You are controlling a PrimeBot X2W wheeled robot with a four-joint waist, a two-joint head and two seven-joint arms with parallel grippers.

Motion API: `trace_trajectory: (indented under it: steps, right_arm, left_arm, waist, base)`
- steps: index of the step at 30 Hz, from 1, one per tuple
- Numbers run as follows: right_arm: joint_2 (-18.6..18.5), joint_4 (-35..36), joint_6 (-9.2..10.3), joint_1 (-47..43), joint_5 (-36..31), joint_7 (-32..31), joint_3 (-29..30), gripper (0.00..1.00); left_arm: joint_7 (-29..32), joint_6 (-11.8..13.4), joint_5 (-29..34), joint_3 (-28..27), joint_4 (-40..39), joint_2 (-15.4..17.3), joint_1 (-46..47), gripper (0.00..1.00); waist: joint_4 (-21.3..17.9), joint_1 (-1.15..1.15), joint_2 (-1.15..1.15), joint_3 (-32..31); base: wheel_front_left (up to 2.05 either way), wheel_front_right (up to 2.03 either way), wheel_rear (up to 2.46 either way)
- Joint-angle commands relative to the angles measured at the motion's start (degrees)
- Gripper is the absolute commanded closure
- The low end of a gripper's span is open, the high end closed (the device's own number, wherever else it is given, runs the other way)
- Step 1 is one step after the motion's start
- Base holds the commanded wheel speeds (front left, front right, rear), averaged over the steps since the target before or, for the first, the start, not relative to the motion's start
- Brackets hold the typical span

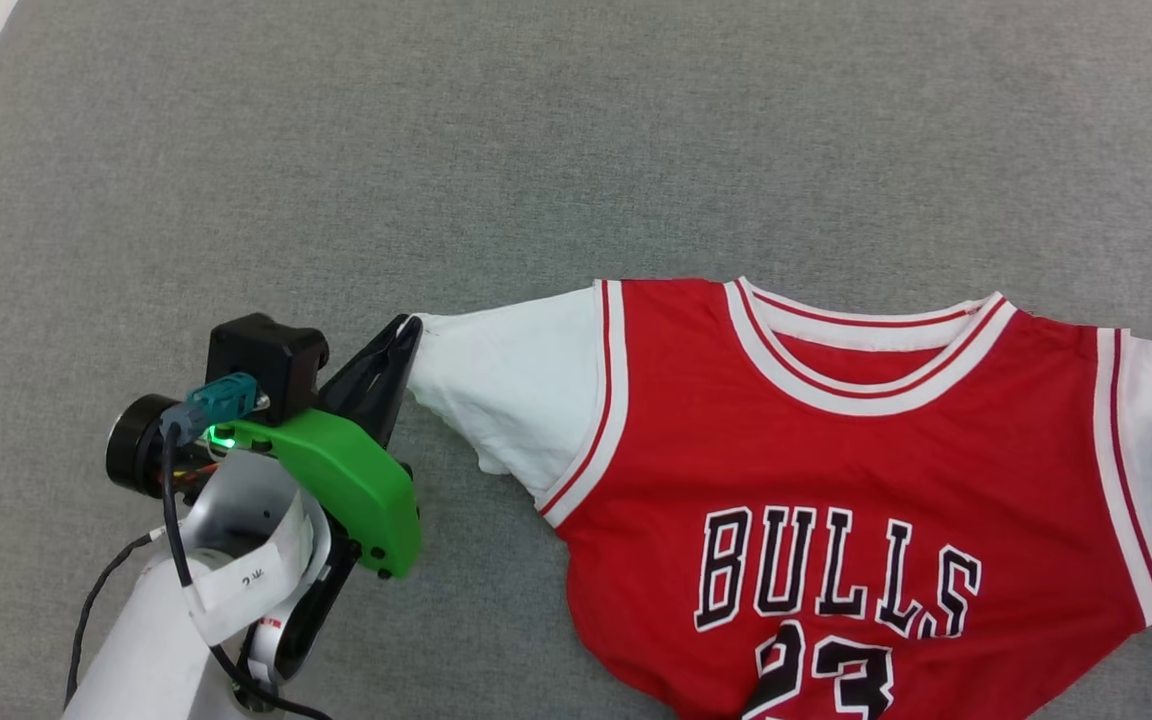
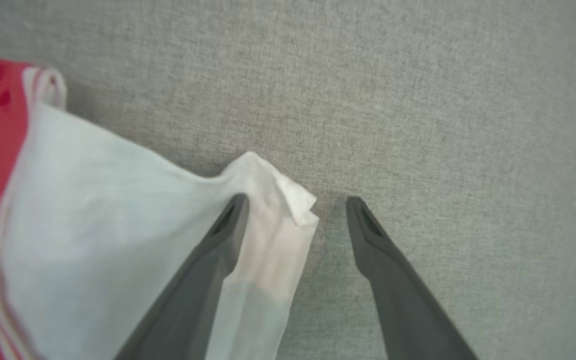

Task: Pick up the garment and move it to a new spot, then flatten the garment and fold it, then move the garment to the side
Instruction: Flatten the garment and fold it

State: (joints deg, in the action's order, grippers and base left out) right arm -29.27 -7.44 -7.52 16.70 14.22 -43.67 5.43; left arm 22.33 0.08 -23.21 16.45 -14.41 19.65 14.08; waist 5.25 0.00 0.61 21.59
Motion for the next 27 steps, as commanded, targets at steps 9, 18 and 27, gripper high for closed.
trace_trajectory:
  steps: [9, 18, 27]
  right_arm:
    - [-0.86, -5.85, 0.03, 0.11, 0.78, -0.29, -4.12, 1.0]
    - [-1.21, -4.38, 0.03, 1.19, 0.19, 8.39, -2.12, 1.0]
    - [-3.37, 3.46, 0.03, 3.89, 1.91, 12.96, -1.14, 1.0]
  left_arm:
    - [0.46, 0.43, -0.11, 0.71, -0.26, 0.04, -0.58, 1.0]
    - [-3.82, 1.23, 0.44, -0.6, 2.1, -0.13, -0.53, 1.0]
    - [-8.89, 2.35, 1.52, -3.78, 1.15, 1.21, 0.22, 1.0]
  waist:
    - [1.41, 0.0, -0.61, 0.66]
    - [0.26, 0.0, -0.61, -5.73]
    - [-2.41, 0.0, -0.61, -13.38]
  base:
    - [0.0, 0.0, 0.0]
    - [0.0, 0.0, 0.0]
    - [0.0, 0.0, 0.0]
